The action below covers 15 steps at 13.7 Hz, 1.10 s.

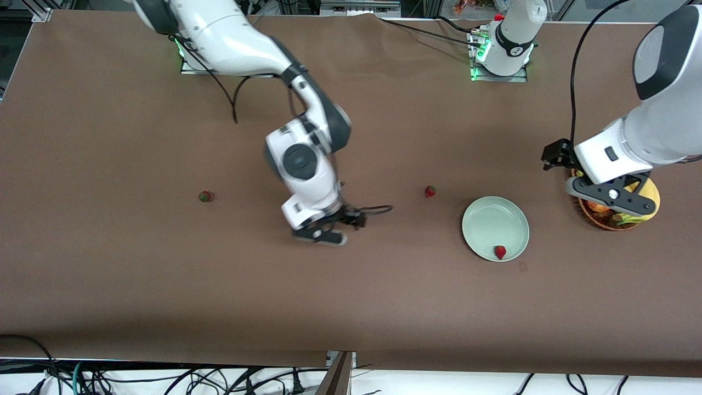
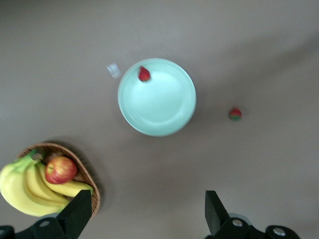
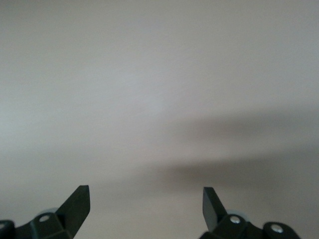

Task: Collect all strawberries into plate
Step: 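Grasp the second strawberry with the left gripper while the right gripper grasps the third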

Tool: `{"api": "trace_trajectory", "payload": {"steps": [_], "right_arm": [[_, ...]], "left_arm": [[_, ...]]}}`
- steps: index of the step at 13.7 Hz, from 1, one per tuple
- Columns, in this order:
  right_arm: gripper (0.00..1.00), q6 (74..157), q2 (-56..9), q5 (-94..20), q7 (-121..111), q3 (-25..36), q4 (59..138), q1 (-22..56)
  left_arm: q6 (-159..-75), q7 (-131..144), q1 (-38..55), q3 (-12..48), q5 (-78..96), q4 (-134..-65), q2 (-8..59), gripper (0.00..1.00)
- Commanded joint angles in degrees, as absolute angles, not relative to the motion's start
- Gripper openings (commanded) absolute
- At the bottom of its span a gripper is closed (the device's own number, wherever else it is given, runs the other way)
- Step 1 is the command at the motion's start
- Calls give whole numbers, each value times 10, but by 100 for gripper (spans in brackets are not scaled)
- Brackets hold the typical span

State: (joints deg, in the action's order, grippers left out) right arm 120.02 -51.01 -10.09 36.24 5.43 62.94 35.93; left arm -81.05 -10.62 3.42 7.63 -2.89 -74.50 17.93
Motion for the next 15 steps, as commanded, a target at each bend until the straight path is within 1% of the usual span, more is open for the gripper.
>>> {"api": "trace_trajectory", "payload": {"steps": [1, 3, 5, 7, 8, 11, 13, 15], "right_arm": [[100, 1134, -494, -105, 247, 45, 641, 302], [100, 1082, -491, -101, 164, 47, 642, 260], [100, 1024, -490, -96, 78, 52, 642, 215], [100, 1001, -489, -91, 11, 70, 656, 195], [100, 999, -483, -87, -9, 92, 675, 195], [100, 999, -465, -85, -83, 129, 735, 195], [100, 1005, -440, -86, -99, 134, 788, 195], [100, 1028, -412, -86, -99, 134, 847, 195]], "left_arm": [[-796, -105, 34, 109, -16, -761, 203, 100], [-860, -90, 43, 119, -6, -788, 221, 100], [-943, -47, 65, 120, -5, -833, 246, 100], [-1034, -6, 99, 120, -9, -878, 261, 100], [-1068, 18, 110, 120, -10, -902, 268, 100], [-1207, 30, 130, 119, -13, -999, 270, 100], [-1310, 30, 130, 119, -13, -1075, 269, 100], [-1398, 31, 132, 120, -13, -1127, 279, 100]]}}
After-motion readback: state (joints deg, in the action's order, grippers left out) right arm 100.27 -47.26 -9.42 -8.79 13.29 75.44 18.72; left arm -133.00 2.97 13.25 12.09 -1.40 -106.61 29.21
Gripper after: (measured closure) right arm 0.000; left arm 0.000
